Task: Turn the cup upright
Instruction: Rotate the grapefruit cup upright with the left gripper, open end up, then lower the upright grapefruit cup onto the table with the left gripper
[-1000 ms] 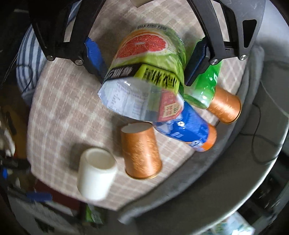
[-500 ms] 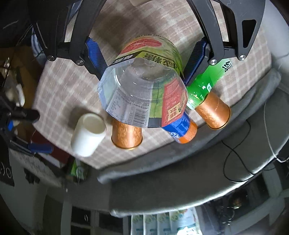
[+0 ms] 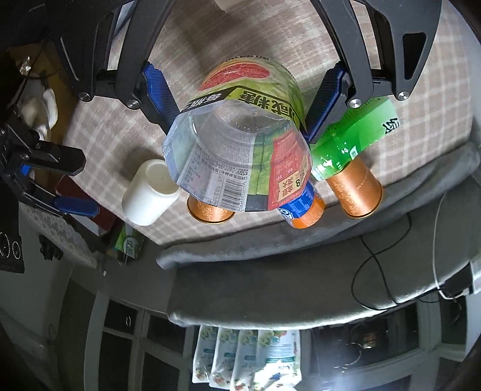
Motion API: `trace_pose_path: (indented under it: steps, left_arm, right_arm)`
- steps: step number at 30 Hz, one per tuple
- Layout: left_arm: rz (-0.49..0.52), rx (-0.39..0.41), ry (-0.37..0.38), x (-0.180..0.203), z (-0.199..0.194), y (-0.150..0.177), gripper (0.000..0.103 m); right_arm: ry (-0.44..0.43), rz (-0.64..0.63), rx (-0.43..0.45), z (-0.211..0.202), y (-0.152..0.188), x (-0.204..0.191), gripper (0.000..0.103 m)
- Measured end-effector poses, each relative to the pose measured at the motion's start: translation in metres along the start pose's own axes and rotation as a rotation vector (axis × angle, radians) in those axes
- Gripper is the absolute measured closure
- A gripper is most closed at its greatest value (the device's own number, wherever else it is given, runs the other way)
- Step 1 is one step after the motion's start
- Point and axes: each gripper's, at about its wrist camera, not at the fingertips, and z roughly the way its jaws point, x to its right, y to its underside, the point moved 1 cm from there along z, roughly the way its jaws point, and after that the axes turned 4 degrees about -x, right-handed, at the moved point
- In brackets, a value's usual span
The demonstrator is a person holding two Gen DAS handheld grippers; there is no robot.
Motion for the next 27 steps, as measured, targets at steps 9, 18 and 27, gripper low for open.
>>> trace_pose_path:
  steps: [9, 18, 27]
  left_arm:
    - [-0.056, 0.034, 0.010, -0.003, 0.005, 0.007, 0.022]
    - [-0.071, 0.052, 0.008, 0.002, 0.014, 0.012, 0.022]
    - [-0.088, 0.059, 0.012, 0.001, 0.021, 0.013, 0.022]
  right_arm:
    - [0.047, 0.007, 0.009, 0.002, 0.002, -0.007, 0.006]
    - [0.100, 0.044, 0.013, 0.004, 0.006, -0.003, 0.006]
    - [0.118, 0.056, 0.013, 0.006, 0.006, 0.000, 0.006]
